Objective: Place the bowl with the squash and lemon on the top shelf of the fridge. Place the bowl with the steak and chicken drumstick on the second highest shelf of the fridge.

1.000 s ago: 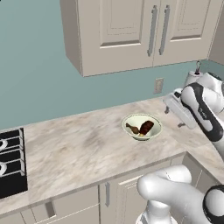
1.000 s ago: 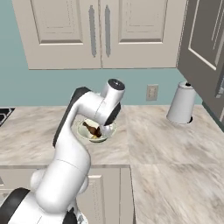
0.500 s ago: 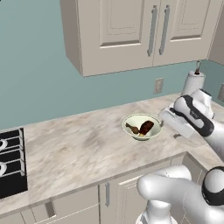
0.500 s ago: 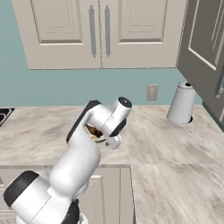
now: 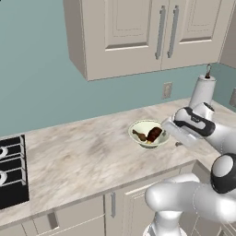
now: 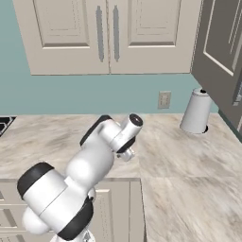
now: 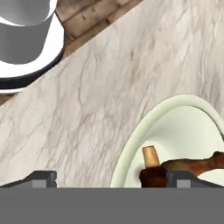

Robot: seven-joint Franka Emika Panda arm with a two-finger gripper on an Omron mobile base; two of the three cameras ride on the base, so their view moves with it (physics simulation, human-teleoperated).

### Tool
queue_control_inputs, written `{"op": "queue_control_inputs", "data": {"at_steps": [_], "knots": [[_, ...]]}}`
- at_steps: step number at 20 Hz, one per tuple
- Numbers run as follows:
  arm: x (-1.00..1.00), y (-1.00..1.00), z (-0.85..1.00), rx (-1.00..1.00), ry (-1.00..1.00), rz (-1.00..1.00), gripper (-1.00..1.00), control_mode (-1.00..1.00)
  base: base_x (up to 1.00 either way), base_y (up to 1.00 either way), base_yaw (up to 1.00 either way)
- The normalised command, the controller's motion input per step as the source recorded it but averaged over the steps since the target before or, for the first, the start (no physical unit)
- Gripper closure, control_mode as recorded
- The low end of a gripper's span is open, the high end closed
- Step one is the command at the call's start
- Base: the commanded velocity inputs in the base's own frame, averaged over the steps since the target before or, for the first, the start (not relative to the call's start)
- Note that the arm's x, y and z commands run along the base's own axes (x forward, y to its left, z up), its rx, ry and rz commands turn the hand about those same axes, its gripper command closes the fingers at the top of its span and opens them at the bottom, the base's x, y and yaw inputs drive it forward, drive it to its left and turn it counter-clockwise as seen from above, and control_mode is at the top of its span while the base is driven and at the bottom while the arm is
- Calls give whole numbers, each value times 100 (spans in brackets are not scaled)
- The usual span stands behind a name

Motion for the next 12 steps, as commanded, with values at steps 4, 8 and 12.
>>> {"op": "queue_control_inputs", "data": {"at_steps": [4,8,12], "knots": [[39,1,-31,0,-4,4,-100,-100,0,0,0],[42,0,-24,0,-2,1,-100,-100,0,0,0],[25,5,-25,0,-1,1,100,-100,0,0,0]]}}
